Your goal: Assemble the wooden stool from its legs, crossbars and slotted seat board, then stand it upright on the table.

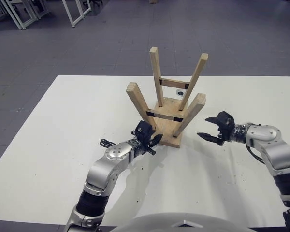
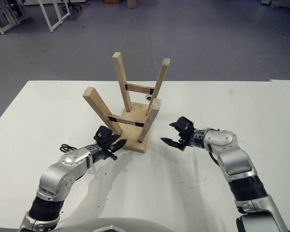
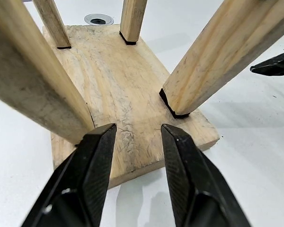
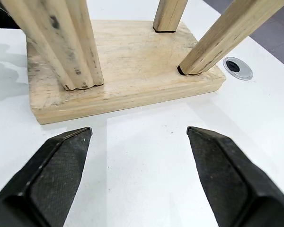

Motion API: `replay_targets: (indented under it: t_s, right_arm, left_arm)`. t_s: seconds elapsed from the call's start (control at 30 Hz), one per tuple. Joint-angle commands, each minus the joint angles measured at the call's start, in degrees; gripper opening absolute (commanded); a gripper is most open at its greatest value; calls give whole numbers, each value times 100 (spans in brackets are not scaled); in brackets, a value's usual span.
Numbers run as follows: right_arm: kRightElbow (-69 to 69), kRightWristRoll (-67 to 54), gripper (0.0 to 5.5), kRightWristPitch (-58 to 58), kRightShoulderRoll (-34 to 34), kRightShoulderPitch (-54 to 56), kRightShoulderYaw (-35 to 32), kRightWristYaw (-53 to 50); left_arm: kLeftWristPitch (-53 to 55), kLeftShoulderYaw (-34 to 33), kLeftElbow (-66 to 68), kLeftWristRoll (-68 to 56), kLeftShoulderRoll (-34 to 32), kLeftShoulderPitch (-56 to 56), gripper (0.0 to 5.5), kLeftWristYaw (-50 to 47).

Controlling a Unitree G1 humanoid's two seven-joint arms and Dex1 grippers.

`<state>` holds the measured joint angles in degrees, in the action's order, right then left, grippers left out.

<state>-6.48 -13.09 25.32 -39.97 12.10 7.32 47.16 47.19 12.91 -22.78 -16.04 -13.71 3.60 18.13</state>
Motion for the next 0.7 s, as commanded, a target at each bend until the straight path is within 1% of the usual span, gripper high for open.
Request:
replay_targets:
  t_s: [0.03,0.17,0.23,0.33,0.37,0.43,0.53,0.6,0.7]
  right_arm:
    - [-1173,-777,371,1257,783,77,-1024,-1209]
    - [-2244,-1882,371,2735,1935,1067,-2097,-2910]
    - [-2575,-2231,371,3208,2267,1542,-2386,-3523]
    - [-2914,-2930,371,3717,2942,2125,-2591,-4303]
    - [-3027,-3218,371,3912,3203,2218,-2559,-4522]
    - [-3261,-3677,371,4294,3601,2139,-2287,-4796]
    - [-3273,-3689,371,4369,3649,2063,-1984,-4957]
    - [-3116,-3463,371,3900,3536,2603,-2092,-5026]
    - [-2909,-3205,371,2925,3358,3753,-2491,-5205]
  left_arm:
    - [-194,155,257,309,45,67,174,-185]
    - [-667,507,982,823,-53,117,174,-207]
    - [-926,626,1368,1030,-45,151,174,-206]
    - [-1181,675,1697,1154,28,161,174,-189]
    - [-1224,690,1733,1180,42,148,174,-177]
    - [-1258,702,1726,1196,67,87,174,-172]
    - [-1264,696,1706,1194,102,33,174,-160]
    - [-1258,666,1676,1191,100,-4,174,-159]
    - [-1272,661,1681,1214,92,-36,174,-148]
